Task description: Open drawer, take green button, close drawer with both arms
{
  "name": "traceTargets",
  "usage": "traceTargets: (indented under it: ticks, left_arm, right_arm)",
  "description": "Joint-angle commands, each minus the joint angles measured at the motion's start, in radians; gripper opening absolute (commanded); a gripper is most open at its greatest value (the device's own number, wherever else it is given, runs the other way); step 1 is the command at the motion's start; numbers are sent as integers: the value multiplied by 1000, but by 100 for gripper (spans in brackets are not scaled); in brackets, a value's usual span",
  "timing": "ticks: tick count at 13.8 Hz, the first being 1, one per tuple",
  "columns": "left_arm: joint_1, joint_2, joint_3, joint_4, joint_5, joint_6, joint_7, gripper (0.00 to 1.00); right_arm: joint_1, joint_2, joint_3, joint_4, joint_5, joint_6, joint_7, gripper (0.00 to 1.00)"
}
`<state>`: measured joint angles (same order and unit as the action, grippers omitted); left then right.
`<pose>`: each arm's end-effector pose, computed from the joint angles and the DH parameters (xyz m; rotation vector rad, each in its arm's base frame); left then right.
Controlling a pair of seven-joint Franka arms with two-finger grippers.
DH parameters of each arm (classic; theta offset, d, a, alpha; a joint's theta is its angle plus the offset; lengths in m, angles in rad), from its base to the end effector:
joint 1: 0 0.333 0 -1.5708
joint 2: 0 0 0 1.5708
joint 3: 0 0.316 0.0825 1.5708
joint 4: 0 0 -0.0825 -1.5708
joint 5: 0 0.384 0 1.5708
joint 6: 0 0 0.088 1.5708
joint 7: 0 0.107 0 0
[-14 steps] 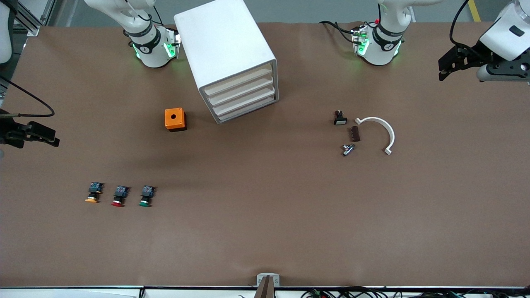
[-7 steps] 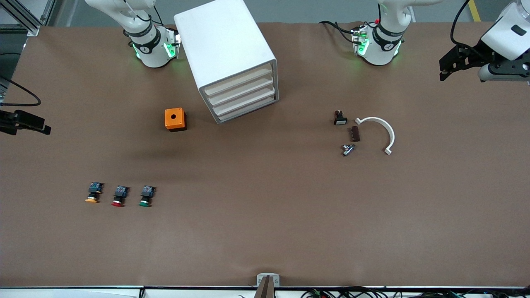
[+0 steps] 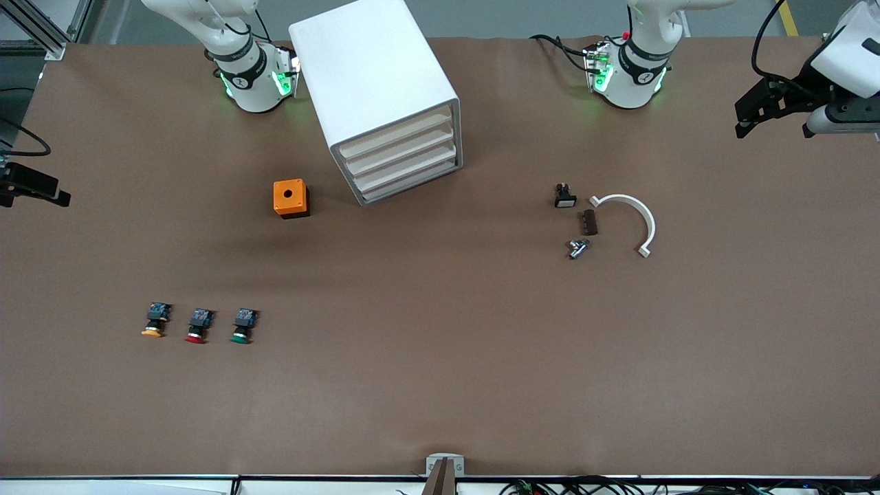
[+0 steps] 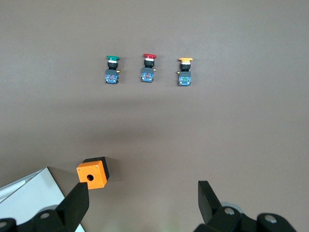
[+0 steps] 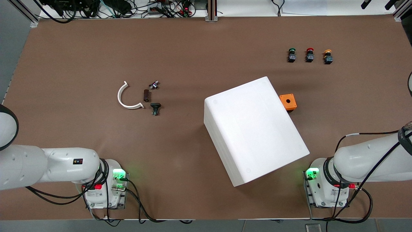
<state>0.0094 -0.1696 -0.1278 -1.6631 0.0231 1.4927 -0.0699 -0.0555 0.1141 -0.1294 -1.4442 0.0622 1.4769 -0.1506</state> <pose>0.4890 -0.0618 0.6626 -3.0963 0.0695 -0.0031 0.5719 -0.0950 0.6117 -3.0791 0.0473 0.1100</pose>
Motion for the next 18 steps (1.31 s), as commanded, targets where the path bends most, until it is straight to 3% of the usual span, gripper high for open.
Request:
traceTargets:
  ticks: [1,8,18]
  left_arm:
    - [7,1,-4,19,21,5,-7,100]
    - [7,10,-6,39,21,-2,4,100]
    - [12,10,-1,57,20,-48,13,100]
  right_arm:
    - [-1,-37,10,-4,-12,-7,-15,100]
    - [45,-163,5,-122,-36,20,23,100]
    - [34,-163,-3,-117,-36,19,25,100]
